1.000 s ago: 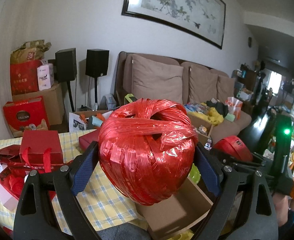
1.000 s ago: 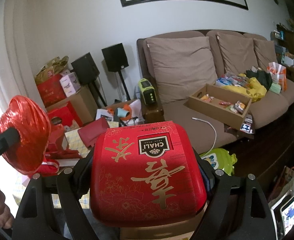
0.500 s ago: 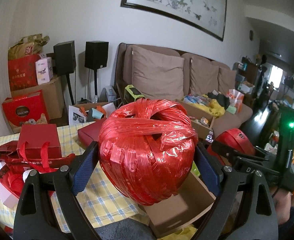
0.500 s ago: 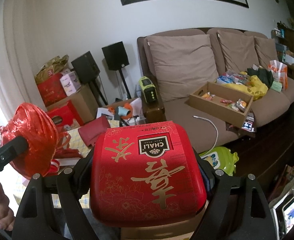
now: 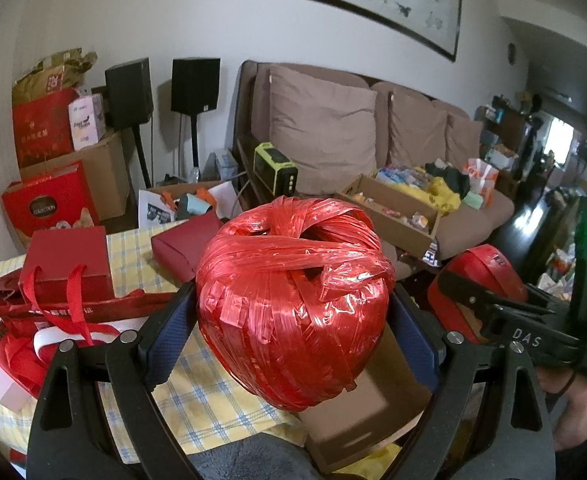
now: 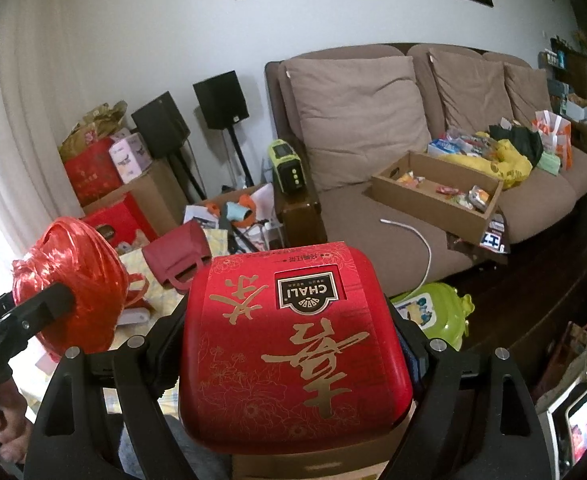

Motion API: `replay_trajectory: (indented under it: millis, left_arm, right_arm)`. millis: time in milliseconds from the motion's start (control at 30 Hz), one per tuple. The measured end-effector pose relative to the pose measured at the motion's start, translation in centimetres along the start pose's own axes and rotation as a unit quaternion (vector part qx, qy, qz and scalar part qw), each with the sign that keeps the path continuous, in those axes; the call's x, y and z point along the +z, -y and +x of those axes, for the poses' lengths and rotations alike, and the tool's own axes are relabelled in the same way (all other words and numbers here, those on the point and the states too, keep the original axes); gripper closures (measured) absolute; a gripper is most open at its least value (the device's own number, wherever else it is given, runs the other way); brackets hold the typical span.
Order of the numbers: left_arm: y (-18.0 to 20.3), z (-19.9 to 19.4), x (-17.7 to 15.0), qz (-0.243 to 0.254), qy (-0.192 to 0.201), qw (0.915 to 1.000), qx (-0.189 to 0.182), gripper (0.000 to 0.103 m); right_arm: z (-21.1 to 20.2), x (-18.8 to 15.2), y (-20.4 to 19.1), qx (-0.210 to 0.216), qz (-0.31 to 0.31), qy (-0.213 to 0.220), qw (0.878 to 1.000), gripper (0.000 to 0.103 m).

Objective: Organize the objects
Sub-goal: 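Carry the tin box and twine ball toward the empty cardboard box with both tools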

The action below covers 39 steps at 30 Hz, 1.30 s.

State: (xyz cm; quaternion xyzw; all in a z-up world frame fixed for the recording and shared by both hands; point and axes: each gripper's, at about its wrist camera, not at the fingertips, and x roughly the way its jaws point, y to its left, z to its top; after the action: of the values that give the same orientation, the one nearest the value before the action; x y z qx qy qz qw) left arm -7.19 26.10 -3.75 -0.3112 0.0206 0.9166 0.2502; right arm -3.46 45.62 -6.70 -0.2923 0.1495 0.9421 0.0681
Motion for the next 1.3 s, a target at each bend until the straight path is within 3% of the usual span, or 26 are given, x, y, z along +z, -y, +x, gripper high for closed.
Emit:
replay_trajectory:
  millis: [1300]
  left_arm:
    - [-0.6, 6.0, -2.5, 0.003, -0.063, 0.9980, 0.005, 0.012]
  right_arm:
    - [5.0, -2.6, 2.1, -0.035, 0.011, -0.064, 0.997, 0.018]
